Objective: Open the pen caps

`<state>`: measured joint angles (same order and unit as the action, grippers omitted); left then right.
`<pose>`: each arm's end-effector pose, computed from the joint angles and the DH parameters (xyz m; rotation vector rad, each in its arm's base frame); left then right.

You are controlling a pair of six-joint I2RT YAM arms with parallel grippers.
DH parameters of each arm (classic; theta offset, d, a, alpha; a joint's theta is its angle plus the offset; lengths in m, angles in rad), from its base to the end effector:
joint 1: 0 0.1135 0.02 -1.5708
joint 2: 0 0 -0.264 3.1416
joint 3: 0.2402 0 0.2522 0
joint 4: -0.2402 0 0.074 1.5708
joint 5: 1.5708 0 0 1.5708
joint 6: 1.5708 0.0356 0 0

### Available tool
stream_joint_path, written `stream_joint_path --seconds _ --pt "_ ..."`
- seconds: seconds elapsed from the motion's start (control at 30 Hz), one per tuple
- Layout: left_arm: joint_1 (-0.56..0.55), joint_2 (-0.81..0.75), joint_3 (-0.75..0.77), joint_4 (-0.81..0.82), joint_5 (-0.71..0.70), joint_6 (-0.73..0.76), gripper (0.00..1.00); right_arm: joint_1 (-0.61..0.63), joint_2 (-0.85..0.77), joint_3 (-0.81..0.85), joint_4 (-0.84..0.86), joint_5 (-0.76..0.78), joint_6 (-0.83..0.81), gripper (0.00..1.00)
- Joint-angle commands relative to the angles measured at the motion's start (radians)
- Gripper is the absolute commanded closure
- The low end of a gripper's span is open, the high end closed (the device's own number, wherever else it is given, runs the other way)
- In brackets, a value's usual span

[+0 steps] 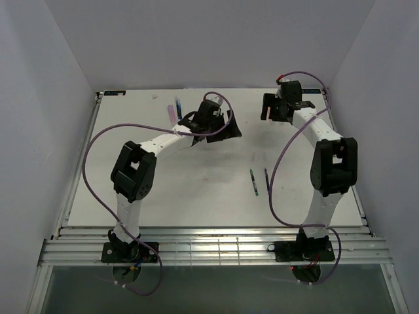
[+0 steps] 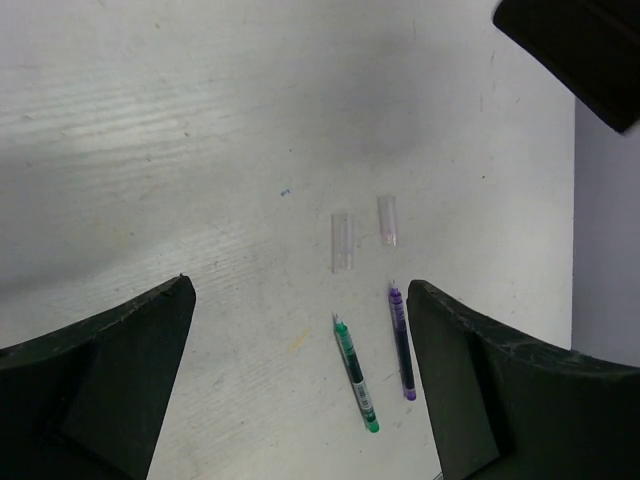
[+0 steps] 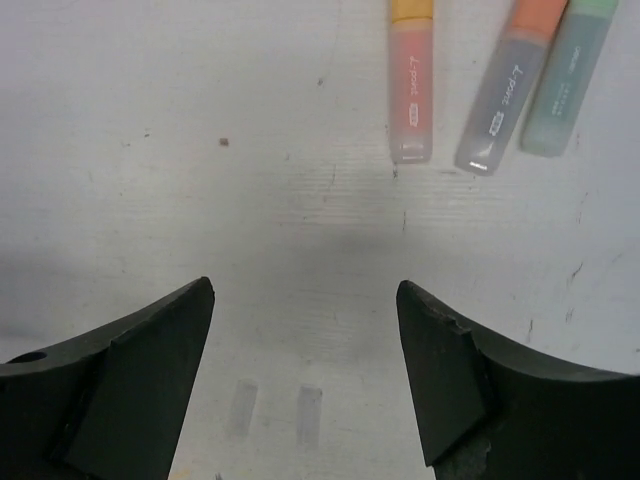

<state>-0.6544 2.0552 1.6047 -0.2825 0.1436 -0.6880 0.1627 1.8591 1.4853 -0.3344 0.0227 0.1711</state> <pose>0.3704 -0.2906 0.2214 0.0373 2.4479 -0.8154 0.4227 0.0686 0.2617 0.0215 2.2831 0.1490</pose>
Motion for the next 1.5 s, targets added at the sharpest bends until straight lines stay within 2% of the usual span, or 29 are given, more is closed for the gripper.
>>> stream_joint_path --seconds 0.0,0.1,0.23,0.47,1.13,1.47 --pt "0.036 -0.108 -0.060 0.078 0.047 0.027 0.02 -0.006 0.110 0.183 0.028 -0.004 -0.048 0.21" --pt "0.052 -0.162 -0.132 0.106 0.054 0.019 0.02 -0.018 0.247 0.312 0.009 -0.012 -0.050 0.27" --pt "0.056 -0.216 -0.222 0.212 0.088 -0.016 0.02 -0.023 0.346 0.421 0.003 -0.012 -0.071 0.31" --pt "0.065 -0.185 -0.204 0.216 0.132 -0.019 0.02 -0.028 0.466 0.562 -0.029 0.023 -0.114 0.32" --pt "0.085 -0.153 -0.244 0.275 0.198 -0.067 0.02 -0.057 0.566 0.563 -0.040 0.017 -0.151 0.33" --pt "0.085 -0.150 -0.244 0.269 0.194 -0.067 0.02 -0.063 0.594 0.570 -0.046 -0.012 -0.160 0.43"
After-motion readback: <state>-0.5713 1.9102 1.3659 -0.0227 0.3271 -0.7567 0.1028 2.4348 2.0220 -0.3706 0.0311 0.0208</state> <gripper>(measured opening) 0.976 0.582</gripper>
